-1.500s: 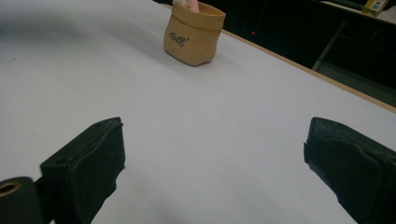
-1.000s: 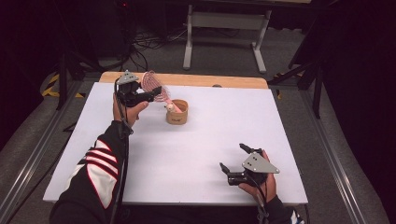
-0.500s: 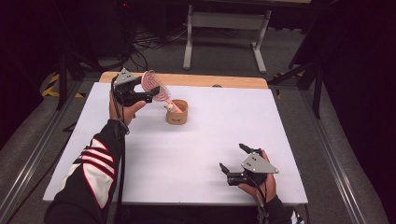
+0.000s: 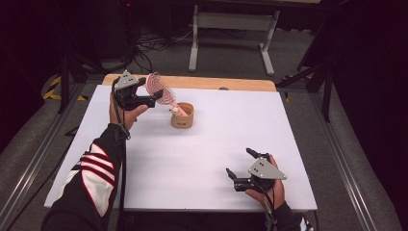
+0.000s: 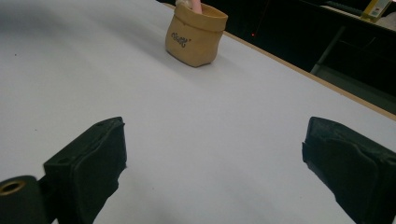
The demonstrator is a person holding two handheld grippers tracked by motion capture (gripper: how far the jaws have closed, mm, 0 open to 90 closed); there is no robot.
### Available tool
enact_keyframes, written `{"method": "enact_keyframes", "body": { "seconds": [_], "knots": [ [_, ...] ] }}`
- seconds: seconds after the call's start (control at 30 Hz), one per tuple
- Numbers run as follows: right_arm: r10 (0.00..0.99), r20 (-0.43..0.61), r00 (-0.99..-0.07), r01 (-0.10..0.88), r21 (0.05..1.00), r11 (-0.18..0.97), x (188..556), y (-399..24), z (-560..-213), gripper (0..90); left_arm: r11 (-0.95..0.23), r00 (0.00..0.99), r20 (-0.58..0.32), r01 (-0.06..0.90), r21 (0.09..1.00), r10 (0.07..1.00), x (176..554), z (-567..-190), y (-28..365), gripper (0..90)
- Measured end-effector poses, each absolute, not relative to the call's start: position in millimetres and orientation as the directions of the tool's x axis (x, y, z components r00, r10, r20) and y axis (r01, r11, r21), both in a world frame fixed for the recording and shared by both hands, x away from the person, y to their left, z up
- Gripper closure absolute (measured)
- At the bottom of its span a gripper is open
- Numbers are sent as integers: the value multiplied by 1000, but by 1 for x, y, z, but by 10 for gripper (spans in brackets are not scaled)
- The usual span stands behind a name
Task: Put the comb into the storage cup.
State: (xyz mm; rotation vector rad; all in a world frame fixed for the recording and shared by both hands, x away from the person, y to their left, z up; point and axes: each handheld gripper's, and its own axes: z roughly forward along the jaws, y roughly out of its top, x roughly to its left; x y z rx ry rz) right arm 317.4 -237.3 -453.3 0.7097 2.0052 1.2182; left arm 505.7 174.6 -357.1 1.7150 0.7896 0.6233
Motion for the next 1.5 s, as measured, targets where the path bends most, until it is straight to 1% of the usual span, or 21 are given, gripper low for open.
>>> {"method": "enact_keyframes", "body": {
  "seconds": [0.27, 0.4, 0.57, 0.77, 0.93, 1.0, 1.5],
  "knots": [
    [736, -271, -620, 103, 902, 419, 318, -236, -453, 74, -169, 654, 9, 182, 969, 757, 500, -359, 177, 116],
    [735, -272, -620, 102, 902, 420, 318, -236, -453, 76, -146, 636, 8, 164, 976, 771, 495, -362, 179, 112],
    [737, -271, -620, 104, 902, 419, 318, -237, -453, 77, -149, 646, 11, 158, 976, 763, 492, -364, 180, 112],
    [737, -272, -619, 103, 902, 419, 318, -237, -454, 77, -175, 650, 38, 147, 973, 759, 487, -364, 180, 113],
    [739, -268, -618, 103, 905, 414, 318, -237, -453, 77, -197, 672, 55, 137, 971, 738, 482, -365, 179, 112],
    [740, -269, -617, 104, 904, 415, 318, -237, -454, 77, -229, 671, 89, 122, 966, 736, 479, -365, 179, 107],
    [740, -270, -616, 102, 904, 415, 317, -236, -453, 77, -252, 693, 113, 102, 962, 712, 465, -370, 178, 105]
  ]
}}
